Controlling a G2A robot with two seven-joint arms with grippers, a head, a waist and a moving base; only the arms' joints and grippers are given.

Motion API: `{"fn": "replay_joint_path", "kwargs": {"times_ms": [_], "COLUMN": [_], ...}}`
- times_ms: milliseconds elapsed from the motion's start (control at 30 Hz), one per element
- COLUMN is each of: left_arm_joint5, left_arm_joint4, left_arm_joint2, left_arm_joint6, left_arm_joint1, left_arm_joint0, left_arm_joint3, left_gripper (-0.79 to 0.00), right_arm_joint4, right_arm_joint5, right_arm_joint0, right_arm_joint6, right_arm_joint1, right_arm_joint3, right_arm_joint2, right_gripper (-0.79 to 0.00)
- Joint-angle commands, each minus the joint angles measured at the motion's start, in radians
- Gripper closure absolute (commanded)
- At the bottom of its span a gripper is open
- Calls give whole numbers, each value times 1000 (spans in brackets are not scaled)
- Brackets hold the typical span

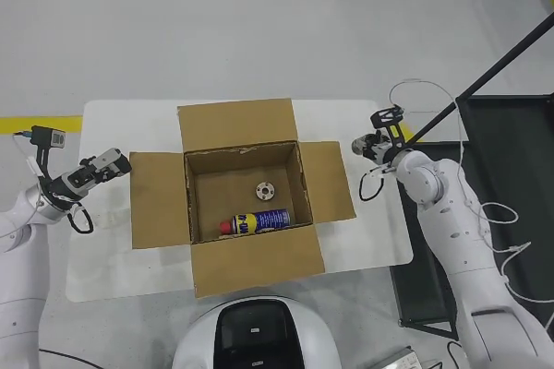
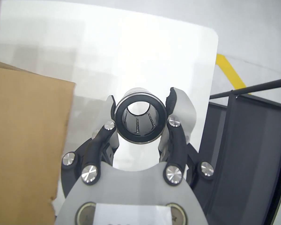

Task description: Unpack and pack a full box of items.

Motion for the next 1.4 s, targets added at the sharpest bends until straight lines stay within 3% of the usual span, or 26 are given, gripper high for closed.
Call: {"fn": "replay_joint_path", "kwargs": {"times_ms": [0, 167, 367, 667, 1233, 1367], "left_arm_joint5": [0, 0, 0, 0, 0, 0], "left_arm_joint4": [0, 0, 0, 0, 0, 0], "left_arm_joint2": [0, 0, 0, 0, 0, 0], "left_arm_joint6": [0, 0, 0, 0, 0, 0], "left_arm_joint1": [0, 0, 0, 0, 0, 0], "left_arm_joint0": [0, 0, 0, 0, 0, 0], "left_arm_joint3": [0, 0, 0, 0, 0, 0], "left_gripper": [-785, -785, -785, -785, -785, -785], "right_arm_joint4": [5, 63, 131, 78, 78, 51], "right_arm_joint5": [-1, -26, -73, -83, -83, -119], "right_arm_joint0": [-41, -103, -111, -41, -41, 8], "right_arm_joint6": [8, 45, 101, 106, 106, 107], "right_arm_joint1": [4, 6, -1, -28, -28, -40], "right_arm_joint3": [-115, -323, -449, -384, -384, -343], "right_arm_joint2": [19, 20, -70, -282, -282, -356], "right_gripper": [0, 0, 0, 0, 0, 0]}}
